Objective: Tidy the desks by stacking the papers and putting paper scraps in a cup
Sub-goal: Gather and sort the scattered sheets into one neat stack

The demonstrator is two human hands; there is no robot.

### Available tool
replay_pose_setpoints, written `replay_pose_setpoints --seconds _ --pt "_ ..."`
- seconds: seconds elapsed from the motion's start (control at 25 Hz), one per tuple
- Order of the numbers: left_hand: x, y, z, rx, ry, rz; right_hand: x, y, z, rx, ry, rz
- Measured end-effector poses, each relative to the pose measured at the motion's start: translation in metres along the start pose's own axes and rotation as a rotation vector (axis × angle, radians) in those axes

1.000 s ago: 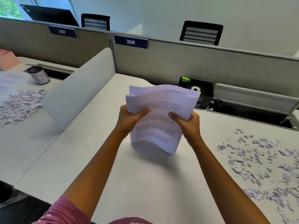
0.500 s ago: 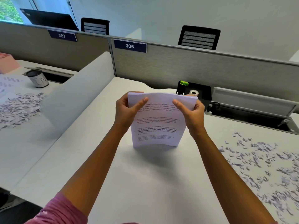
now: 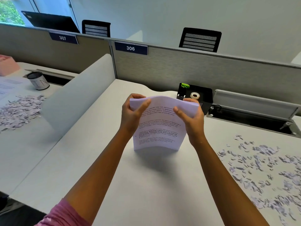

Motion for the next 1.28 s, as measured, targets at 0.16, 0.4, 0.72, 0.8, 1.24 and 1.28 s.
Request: replay_pose_setpoints --seconds 0.16,0.4,0.72,0.8,1.24,1.28 --pt "0.034 0.013 -0.001 0.054 -0.014 0.13 -0.044 0.015 -0.001 0.092 -0.052 -0.189" --pt "0.053 0.024 -0.004 -0.008 -0.033 0.207 -0.05 0.017 -0.001 0.053 -0.022 -0.203" --pt "0.079 0.035 -0.005 0.016 0.022 0.228 -0.081 0.028 0.005 0.097 -0.018 -0.227" --pt "0.094 0.04 -0.006 0.016 0.01 0.238 -0.094 0.033 0.006 0.111 -0.007 -0.228" --pt "0.15 0.054 -0.007 0.119 0.032 0.306 -0.152 0.054 0.022 0.133 0.212 -0.322" --pt "0.154 0.054 -0.006 0.134 0.007 0.302 -0.158 0.055 0.026 0.135 0.263 -0.338"
Point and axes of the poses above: each hand's wrist, its own y-axis away from the middle knuckle, its own z-axis out of the back of the hand, x = y × z, the point moved 8 cm from there along -y, towards the middle knuckle, and after that the axes turned 9 degrees about x, right-handed, at the moved point
